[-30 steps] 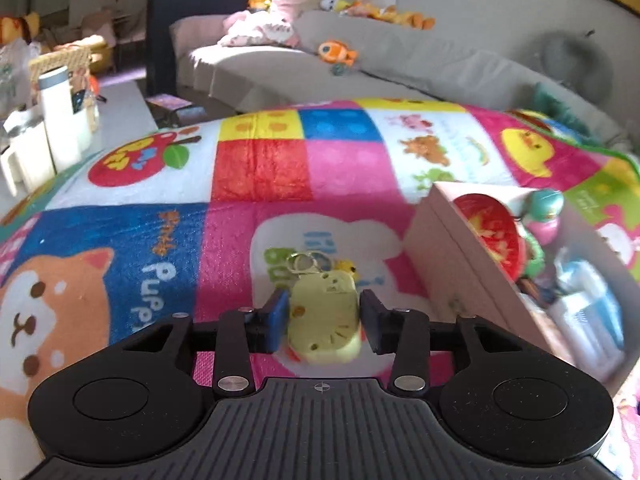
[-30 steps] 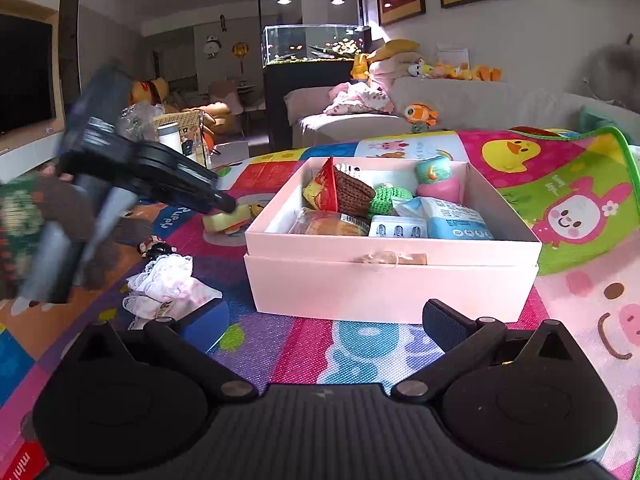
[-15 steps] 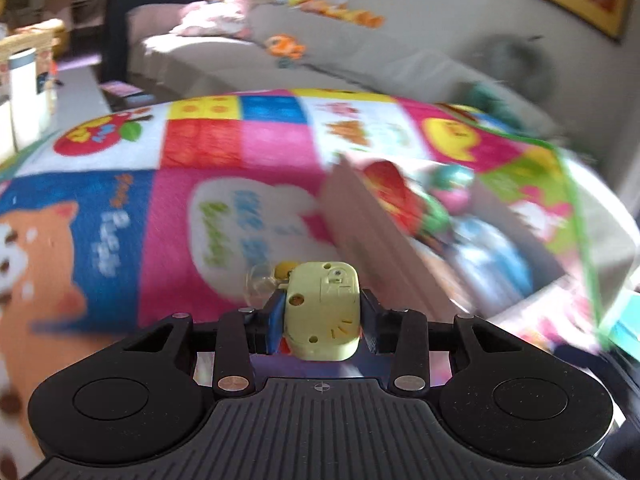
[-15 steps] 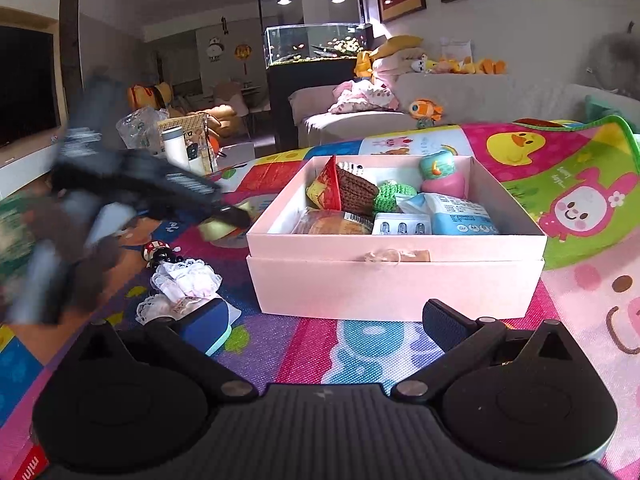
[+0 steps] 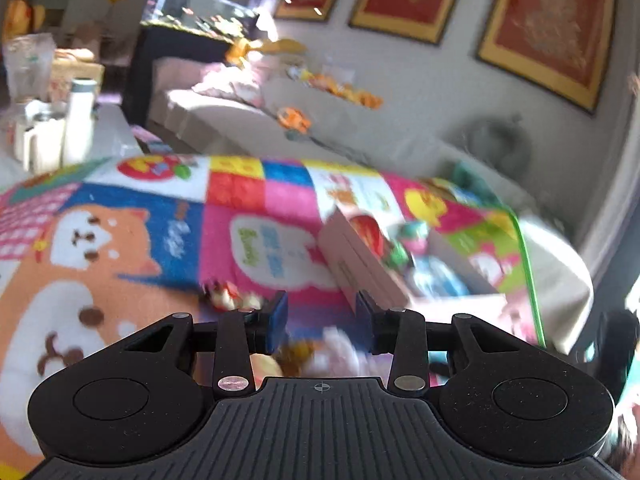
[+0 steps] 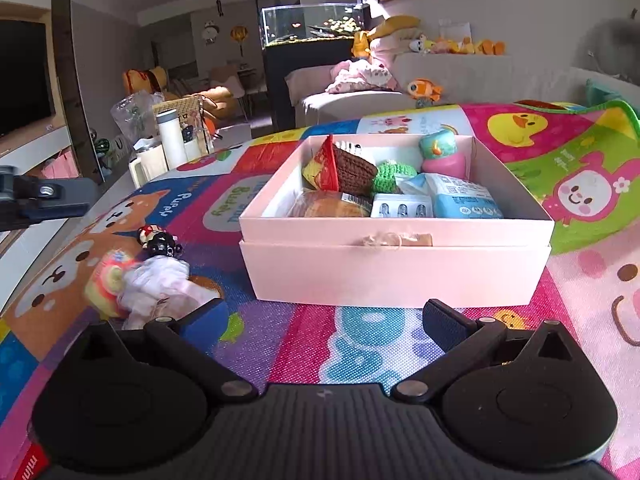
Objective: Organize objects
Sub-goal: 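Drop the yellow charm into the pink box with the left tool, then grasp the white lace cloth with the left tool while the right tool reaches the teal toy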
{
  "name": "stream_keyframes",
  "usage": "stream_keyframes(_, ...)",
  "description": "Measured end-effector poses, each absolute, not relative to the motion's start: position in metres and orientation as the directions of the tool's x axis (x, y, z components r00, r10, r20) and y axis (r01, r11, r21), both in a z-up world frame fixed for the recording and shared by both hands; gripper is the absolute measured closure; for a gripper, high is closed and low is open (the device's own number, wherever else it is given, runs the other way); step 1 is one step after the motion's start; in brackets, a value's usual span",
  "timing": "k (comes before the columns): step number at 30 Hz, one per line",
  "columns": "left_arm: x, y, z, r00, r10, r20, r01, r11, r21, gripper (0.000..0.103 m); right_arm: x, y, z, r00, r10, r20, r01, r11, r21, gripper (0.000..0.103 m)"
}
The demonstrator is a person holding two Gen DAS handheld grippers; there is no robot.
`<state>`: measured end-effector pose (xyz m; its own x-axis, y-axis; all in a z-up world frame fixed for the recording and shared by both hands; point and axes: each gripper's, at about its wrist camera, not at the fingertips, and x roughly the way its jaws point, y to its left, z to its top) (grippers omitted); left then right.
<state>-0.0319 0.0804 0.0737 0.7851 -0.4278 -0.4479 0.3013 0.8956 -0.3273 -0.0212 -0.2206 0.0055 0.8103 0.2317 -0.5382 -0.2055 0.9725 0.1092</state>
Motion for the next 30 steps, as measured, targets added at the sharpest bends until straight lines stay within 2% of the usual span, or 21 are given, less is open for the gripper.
stream_keyframes(2,-0.042,0.074,0.065,0.772,-0.419,-0.478,0.313,0.905,-0.287,0.062,-0.027,-0.216,0.008,0.805,0.215,-0.554,-0.192,0.976,0.101,0.0)
stream_keyframes(4,-0.049,0.071,0.053,0.754,-0.415,-0.509,0.314,0.908,-0.276,0.062,-0.038,-0.206,0.009,0.747,0.327,-0.579,-0.299,0.943,0.147,0.0)
stream_keyframes(6,-0.054,0.07,0.044,0.739,-0.427,-0.522,0.314,0.903,-0.295,0.062,-0.051,-0.186,0.008,0.729,0.347,-0.59,-0.374,0.924,0.081,0.0)
stream_keyframes(10,-0.059,0.066,0.038,0.729,-0.456,-0.51,0.324,0.887,-0.331,0.062,-0.054,-0.166,0.004,0.742,0.25,-0.622,-0.396,0.912,-0.107,0.0)
stream_keyframes(15,-0.052,0.064,0.041,0.747,-0.443,-0.496,0.275,0.885,-0.376,0.062,-0.043,-0.198,0.001,0.824,-0.033,-0.566,-0.171,0.938,-0.303,0.0)
stream_keyframes(17,-0.047,0.063,0.04,0.75,-0.435,-0.498,0.248,0.883,-0.398,0.062,-0.038,-0.22,0.001,0.806,-0.05,-0.59,-0.125,0.959,-0.253,0.0)
stream_keyframes(20,-0.034,0.055,0.039,0.743,-0.416,-0.524,0.217,0.891,-0.4,0.062,-0.031,-0.251,0.0,0.753,0.079,-0.654,-0.12,0.993,-0.018,0.0)
stream_keyframes(21,-0.03,0.05,0.039,0.738,-0.411,-0.535,0.213,0.894,-0.393,0.062,-0.028,-0.256,-0.002,0.741,0.093,-0.665,-0.112,0.994,0.015,0.0)
stream_keyframes(29,0.015,0.007,0.018,0.685,-0.31,-0.659,0.182,0.949,-0.258,0.063,-0.026,-0.261,-0.005,0.736,0.106,-0.668,-0.085,0.994,0.065,0.0)
stream_keyframes(30,0.016,0.004,0.017,0.703,-0.298,-0.646,0.185,0.953,-0.239,0.062,-0.026,-0.262,-0.005,0.735,0.108,-0.67,-0.087,0.994,0.064,0.0)
